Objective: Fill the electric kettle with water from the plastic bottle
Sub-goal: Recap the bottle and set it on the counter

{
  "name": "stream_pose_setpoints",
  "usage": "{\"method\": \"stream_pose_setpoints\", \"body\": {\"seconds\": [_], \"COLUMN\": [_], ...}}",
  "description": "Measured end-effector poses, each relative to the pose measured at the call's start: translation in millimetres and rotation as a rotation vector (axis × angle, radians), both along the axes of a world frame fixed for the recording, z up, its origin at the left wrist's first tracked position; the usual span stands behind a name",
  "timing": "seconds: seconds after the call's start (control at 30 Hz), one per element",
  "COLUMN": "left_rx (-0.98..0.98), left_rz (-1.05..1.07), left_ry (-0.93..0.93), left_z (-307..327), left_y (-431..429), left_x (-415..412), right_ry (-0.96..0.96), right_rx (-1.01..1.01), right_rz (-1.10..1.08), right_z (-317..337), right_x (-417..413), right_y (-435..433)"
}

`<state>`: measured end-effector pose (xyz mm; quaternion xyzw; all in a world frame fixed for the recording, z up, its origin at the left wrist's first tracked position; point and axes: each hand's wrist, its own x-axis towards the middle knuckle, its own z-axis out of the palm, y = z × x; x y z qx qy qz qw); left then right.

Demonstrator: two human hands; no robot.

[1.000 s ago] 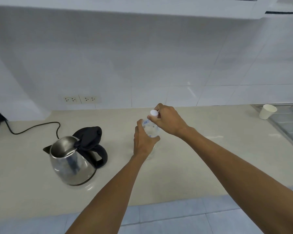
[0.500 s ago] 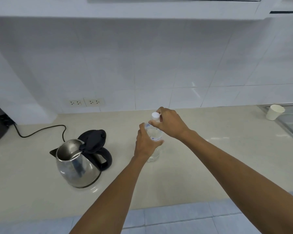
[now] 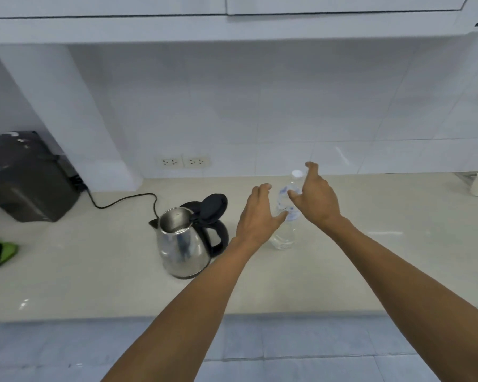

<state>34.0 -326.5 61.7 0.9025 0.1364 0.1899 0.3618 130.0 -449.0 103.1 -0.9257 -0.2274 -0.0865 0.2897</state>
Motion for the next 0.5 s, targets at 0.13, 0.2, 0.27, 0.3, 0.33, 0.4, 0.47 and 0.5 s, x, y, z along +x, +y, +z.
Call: {"method": "stream_pose_setpoints", "body": {"seconds": [0.13, 0.2, 0.27, 0.3, 0.33, 0.4, 0.47, 0.5], "left_rx": [0.083, 0.122, 0.184, 0.204, 0.210, 0.221, 0.254, 0.266], "left_rz": [-0.005, 0.014, 0.034, 0.046, 0.060, 0.097, 0.141, 0.161], "left_ry": [-0.065, -0.075, -0.062, -0.048, -0.029, 0.027, 0.093, 0.118], "left_z": [13, 16, 17, 16, 14, 10, 6, 3], "left_y": [27, 46, 66, 78, 90, 115, 137, 148], "left_x": [-52, -79, -103, -114, -125, -143, -159, -165], "right_ry": [0.014, 0.029, 0.043, 0.047, 0.052, 0.060, 0.086, 0.105], "right_rx": [-0.029, -0.042, -0.031, -0.029, -0.028, -0.027, -0.032, -0.031], "right_rz": [0.027, 0.058, 0.077, 0.086, 0.095, 0.112, 0.128, 0.133], "right_z": [0, -1, -2, -4, -6, -10, -15, -17], "right_x": [-47, -71, -92, -101, -109, -122, -131, -134], "right_y": [21, 36, 52, 59, 66, 78, 88, 93]}}
